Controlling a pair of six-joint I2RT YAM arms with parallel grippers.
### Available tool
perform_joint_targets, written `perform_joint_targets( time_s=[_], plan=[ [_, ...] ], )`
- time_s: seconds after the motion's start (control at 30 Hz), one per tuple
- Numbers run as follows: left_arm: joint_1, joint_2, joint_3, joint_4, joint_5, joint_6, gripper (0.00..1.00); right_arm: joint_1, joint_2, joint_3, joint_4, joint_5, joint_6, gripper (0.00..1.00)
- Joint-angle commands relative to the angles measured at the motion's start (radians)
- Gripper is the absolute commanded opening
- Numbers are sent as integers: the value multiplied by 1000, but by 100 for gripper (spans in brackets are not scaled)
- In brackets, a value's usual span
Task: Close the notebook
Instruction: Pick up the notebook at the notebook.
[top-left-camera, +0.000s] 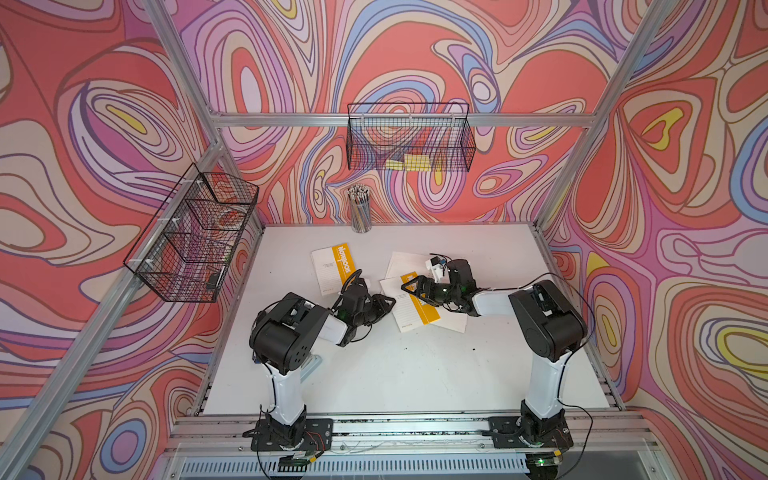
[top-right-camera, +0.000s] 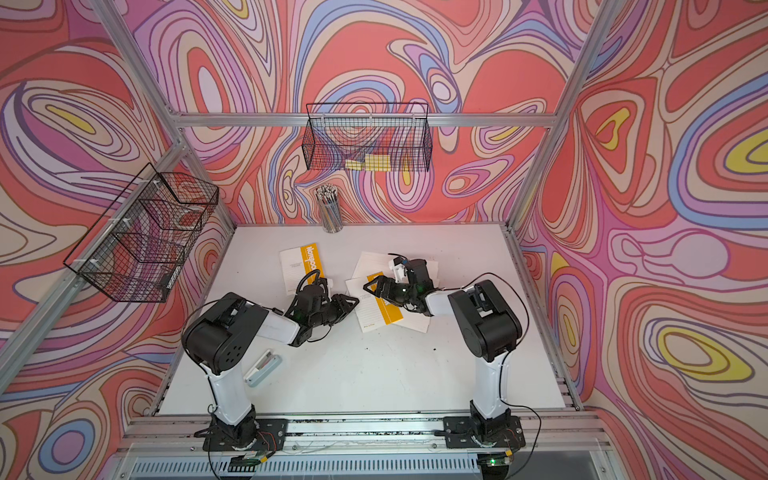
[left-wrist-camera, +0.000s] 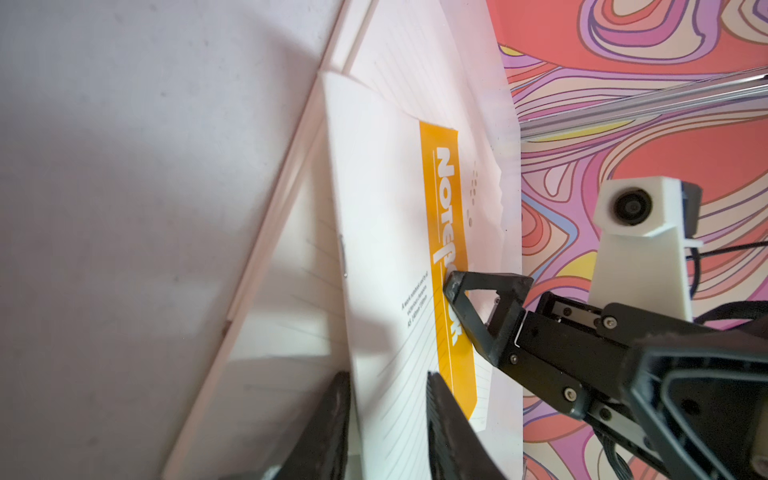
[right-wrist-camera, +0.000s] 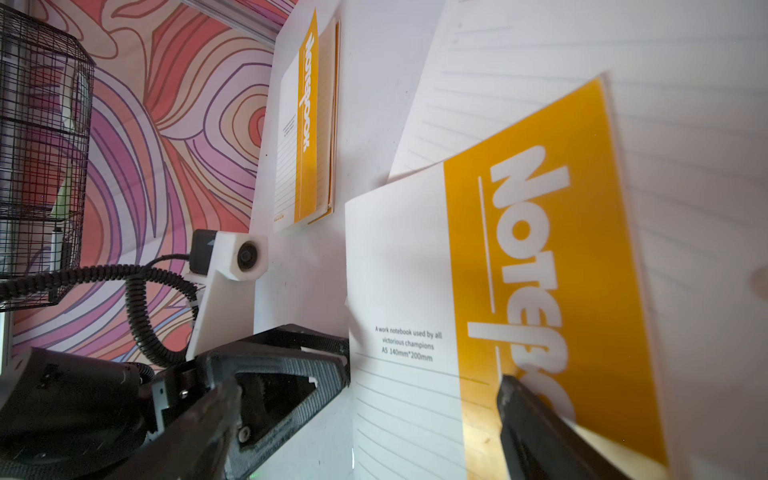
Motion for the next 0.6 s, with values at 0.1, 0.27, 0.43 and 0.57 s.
perform_joint_targets(
  time_s=[0.1,0.27,0.43,0.57],
  plan=[
    [3,34,6,79,16,-28,29,-4,12,-29,-56,6,0,98],
    [4,40,0,117,30,-28,17,-5,14,-29,-54,4,1,98],
    [3,55,-12,181,41,-54,0,-4,13,-34,-35,-2,11,98],
    [3,45,-19,194,50,-53,0,-4,2,-23,-40,-12,9,98]
  ],
)
